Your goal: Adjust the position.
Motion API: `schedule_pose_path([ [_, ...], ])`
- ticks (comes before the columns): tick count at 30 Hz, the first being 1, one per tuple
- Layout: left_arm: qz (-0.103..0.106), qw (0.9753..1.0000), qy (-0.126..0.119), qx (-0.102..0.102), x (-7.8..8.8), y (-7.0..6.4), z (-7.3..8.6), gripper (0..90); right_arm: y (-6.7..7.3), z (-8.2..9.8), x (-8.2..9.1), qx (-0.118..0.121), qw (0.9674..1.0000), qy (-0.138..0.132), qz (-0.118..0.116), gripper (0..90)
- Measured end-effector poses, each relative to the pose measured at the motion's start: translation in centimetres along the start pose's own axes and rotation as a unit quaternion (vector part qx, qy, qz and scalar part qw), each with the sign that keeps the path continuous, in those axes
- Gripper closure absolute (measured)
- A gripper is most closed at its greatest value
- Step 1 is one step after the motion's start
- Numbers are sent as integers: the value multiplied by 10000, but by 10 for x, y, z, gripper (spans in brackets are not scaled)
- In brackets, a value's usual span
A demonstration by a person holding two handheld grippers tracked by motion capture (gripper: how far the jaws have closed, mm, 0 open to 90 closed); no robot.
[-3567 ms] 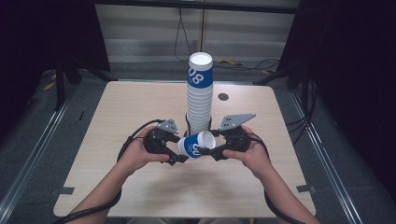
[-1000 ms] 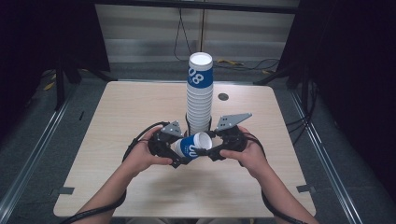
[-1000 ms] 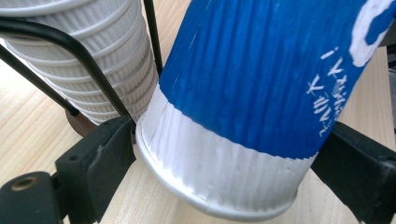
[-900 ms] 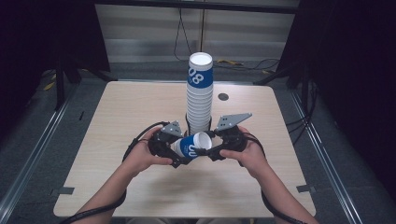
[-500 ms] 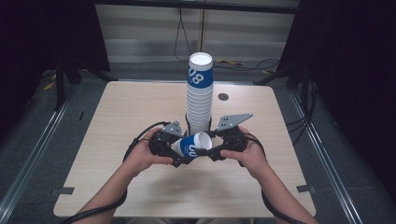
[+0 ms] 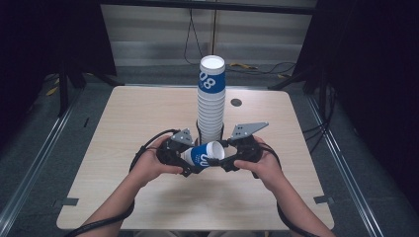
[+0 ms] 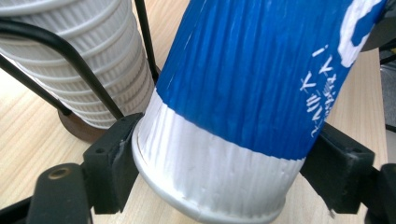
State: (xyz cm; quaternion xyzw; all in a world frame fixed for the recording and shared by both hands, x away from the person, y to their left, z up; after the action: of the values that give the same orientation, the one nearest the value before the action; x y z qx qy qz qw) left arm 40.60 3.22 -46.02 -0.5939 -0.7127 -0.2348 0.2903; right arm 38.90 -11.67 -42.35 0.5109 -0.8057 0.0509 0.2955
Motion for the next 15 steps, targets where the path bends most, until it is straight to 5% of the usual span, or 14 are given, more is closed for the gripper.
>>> schedule_pose_path([
  [15, -22, 9998, 199, -50, 4, 1, 2, 218, 1, 1, -3, 75, 9998, 181, 51, 209],
])
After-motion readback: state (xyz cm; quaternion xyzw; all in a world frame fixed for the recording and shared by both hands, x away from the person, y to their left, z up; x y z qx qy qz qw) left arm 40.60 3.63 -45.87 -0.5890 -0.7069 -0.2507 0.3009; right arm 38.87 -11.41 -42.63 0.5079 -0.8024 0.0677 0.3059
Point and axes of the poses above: each handheld gripper's, and its own axes: x roughly backward along the jaws, z roughly out of its underside, y roughly to its left, the point moved 6 cm from there along -x, roughly forward along the jaws, and after that the axes turned 6 degrees about -x, right-handed, at the moved point
